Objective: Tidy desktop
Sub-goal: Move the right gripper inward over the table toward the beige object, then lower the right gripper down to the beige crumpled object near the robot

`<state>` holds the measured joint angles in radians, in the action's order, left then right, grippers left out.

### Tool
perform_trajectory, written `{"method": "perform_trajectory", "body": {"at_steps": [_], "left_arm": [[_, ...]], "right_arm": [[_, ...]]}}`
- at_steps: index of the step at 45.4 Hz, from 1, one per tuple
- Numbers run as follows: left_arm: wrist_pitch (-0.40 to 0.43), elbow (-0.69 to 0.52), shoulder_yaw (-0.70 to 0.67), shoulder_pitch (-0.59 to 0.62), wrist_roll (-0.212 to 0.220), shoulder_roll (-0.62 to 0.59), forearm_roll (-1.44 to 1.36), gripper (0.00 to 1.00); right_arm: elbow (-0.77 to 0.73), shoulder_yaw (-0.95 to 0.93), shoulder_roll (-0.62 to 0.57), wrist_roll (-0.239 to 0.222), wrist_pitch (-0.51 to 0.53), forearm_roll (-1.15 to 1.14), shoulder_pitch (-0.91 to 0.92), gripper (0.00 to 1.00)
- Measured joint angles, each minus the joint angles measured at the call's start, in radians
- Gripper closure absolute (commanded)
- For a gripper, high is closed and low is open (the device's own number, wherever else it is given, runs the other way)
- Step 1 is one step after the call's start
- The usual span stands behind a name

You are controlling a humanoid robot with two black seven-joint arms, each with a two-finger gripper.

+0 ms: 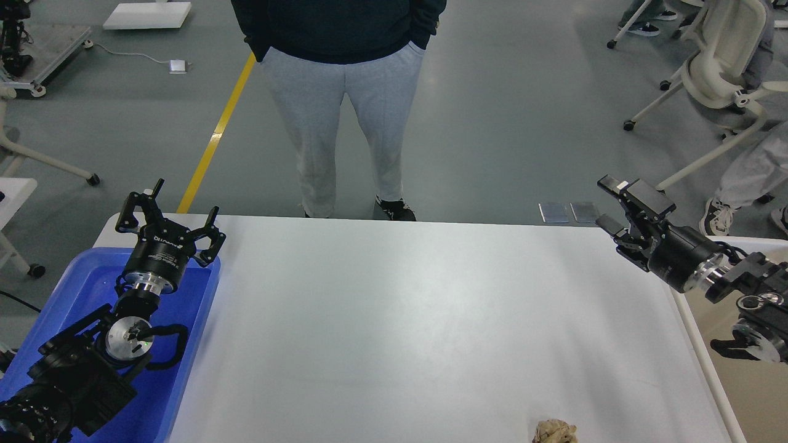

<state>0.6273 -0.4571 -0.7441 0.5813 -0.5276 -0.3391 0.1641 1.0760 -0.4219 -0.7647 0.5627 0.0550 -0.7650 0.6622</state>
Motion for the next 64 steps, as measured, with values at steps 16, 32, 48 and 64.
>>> {"method": "perform_trajectory", "body": {"at_steps": [16,32,48,64], "left_arm": [[0.001,0.000,-0.001,0.000,0.000,-0.001,0.000,0.00],[0.002,0.000,-0.001,0.002,0.000,-0.001,0.000,0.00],[0.001,0.000,0.000,0.002,0.000,0.000,0.000,0.00],[0.000,0.000,0.000,0.001,0.000,0.000,0.000,0.00]], "right_arm": [[0.171,0.163,-0.107,-0.276,0.021,-0.264,0.134,0.01],[0.393,0.337,-0.247,-0.442,0.180,-0.309,0.364,0.01],[0.581,0.394,-0.373,-0.476,0.286,-0.365,0.463,0.01],[0.642,0.417,-0.312,-0.487,0.303,-0.532,0.369,0.01]]}}
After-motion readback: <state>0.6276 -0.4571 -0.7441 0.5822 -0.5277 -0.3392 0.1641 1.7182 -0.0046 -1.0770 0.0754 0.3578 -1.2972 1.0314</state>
